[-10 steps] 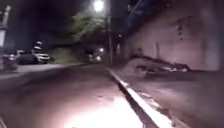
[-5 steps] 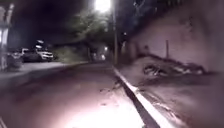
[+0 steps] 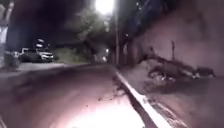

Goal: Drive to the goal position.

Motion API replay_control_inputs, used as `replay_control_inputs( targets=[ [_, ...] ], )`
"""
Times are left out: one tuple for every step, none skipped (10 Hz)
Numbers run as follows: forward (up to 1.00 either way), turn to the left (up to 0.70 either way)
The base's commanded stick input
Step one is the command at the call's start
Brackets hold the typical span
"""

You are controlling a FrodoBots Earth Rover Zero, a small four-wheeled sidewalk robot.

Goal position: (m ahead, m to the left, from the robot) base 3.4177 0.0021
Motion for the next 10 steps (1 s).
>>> replay_control_inputs(
  targets=[
    [0.70, 0.00],
    [0.70, 0.00],
    [0.70, 0.00],
    [0.70, 0.00],
    [0.70, 0.00],
    [0.70, 0.00],
    [0.70, 0.00],
    [0.70, 0.00],
    [0.70, 0.00],
    [0.70, 0.00]
  ],
)
